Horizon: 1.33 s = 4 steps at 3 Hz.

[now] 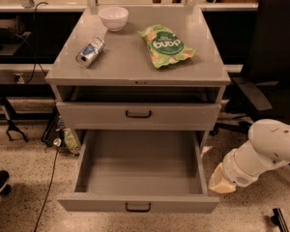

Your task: Close middle drawer

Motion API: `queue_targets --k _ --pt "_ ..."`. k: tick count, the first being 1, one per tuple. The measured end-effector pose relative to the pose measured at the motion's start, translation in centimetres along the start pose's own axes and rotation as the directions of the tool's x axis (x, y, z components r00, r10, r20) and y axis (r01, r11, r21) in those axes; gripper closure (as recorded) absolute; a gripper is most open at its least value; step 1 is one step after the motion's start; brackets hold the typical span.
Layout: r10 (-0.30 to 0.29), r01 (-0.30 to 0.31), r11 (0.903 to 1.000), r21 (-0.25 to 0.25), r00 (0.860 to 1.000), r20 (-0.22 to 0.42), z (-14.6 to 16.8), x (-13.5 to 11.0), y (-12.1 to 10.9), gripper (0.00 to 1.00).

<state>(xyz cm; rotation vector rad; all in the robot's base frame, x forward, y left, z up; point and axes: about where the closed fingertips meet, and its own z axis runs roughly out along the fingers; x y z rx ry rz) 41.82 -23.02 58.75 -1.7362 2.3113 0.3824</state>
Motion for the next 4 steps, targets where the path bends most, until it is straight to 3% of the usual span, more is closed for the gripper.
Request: queue_targets --k 1,3,4 --pt "-0.019 0.019 0.9997 -0.016 1.000 -0.006 1.6 0.2 0.3 1.00" --pt "-0.060 0.075 0.9908 -0.113 0.989 0.136 7.9 1.5 1.9 1.00" --pt "-0.059 0.086 0.9870 -0.136 0.980 0.190 10.4 2.0 2.4 1.00"
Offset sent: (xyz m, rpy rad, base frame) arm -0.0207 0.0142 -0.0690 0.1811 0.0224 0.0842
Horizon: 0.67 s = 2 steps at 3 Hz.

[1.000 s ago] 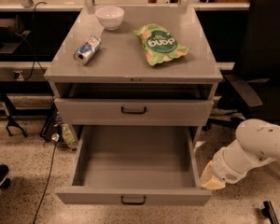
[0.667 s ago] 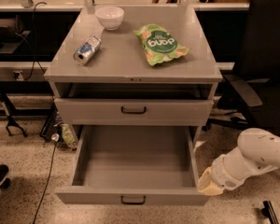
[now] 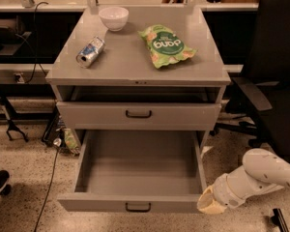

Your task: Close middle drawer

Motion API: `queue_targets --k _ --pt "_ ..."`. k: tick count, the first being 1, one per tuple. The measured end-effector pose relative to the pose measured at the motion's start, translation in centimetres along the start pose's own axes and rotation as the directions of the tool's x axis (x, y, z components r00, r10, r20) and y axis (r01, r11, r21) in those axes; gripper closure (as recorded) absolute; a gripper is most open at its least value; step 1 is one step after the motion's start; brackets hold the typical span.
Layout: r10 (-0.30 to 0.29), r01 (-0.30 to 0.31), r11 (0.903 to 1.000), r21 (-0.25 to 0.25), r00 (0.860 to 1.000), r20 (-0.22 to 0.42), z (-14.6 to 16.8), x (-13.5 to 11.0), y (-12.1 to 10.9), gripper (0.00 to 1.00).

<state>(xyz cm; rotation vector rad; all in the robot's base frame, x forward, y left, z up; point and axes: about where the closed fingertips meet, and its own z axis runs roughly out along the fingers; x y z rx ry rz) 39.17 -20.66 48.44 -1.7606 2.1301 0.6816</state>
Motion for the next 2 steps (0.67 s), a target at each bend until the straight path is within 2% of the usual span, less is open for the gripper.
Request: queue_targets --k 2 --pt "0.000 0.000 0.9997 -0.026 1.000 -0.006 1.16 0.25 0.14 1.00"
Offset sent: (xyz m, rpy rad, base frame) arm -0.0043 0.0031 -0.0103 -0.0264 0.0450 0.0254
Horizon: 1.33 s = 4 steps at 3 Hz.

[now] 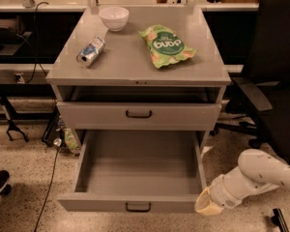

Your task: Close middle drawer

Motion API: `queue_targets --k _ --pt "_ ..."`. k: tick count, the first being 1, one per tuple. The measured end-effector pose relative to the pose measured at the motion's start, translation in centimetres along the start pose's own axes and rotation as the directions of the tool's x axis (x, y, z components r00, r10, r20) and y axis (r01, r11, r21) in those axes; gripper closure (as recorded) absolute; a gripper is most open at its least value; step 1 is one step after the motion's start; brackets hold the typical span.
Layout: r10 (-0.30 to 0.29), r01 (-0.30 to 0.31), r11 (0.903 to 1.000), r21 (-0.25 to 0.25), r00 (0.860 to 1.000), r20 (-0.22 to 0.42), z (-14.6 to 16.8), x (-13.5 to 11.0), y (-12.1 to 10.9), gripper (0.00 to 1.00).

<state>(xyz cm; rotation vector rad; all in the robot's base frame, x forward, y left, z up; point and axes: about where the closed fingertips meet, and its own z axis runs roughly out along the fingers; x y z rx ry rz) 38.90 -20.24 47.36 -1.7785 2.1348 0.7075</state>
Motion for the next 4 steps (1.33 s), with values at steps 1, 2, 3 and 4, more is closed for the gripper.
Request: queue_targets --k 1,2,3,4 --pt "-0.004 0.004 1.0000 -0.004 1.000 0.024 1.7 0.4 -0.4 1.00" --pt "0.014 -0.013 0.9996 -0.025 0.999 0.045 4.5 1.6 -1.5 1.00" --pt "-0.003 0.006 0.9991 -0.041 0.997 0.078 6.8 1.5 -4.0 1.00" --pt "-0.003 0.006 0.9991 -0.041 0.997 0.078 6.8 1.5 -4.0 1.00"
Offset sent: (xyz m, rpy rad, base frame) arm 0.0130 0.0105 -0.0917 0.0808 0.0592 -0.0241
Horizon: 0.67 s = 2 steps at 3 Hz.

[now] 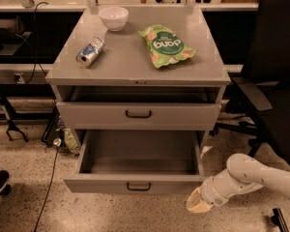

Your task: Close middle drawer

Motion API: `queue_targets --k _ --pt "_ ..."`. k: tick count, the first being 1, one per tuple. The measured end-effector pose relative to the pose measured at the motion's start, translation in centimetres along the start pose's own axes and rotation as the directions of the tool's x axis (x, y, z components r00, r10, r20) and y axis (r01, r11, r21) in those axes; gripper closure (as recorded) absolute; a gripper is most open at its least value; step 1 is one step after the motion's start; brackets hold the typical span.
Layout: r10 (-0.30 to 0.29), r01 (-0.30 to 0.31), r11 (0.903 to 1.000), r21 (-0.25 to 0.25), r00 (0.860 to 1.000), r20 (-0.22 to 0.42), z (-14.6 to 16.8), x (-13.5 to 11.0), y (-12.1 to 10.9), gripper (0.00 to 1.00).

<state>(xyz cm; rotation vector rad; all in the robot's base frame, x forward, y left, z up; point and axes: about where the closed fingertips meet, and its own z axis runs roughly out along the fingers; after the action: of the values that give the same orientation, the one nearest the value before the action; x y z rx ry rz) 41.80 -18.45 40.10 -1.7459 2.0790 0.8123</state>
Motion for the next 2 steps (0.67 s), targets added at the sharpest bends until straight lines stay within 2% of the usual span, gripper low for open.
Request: queue_targets --k 1,2 --pt "0.018 -0.019 0.9993 0.033 0.999 0.026 0.3 0.0 -1.0 1.00" --pt "-0.042 0.035 0.9924 0.118 0.998 0.056 0.3 -2.0 -5.2 1.00"
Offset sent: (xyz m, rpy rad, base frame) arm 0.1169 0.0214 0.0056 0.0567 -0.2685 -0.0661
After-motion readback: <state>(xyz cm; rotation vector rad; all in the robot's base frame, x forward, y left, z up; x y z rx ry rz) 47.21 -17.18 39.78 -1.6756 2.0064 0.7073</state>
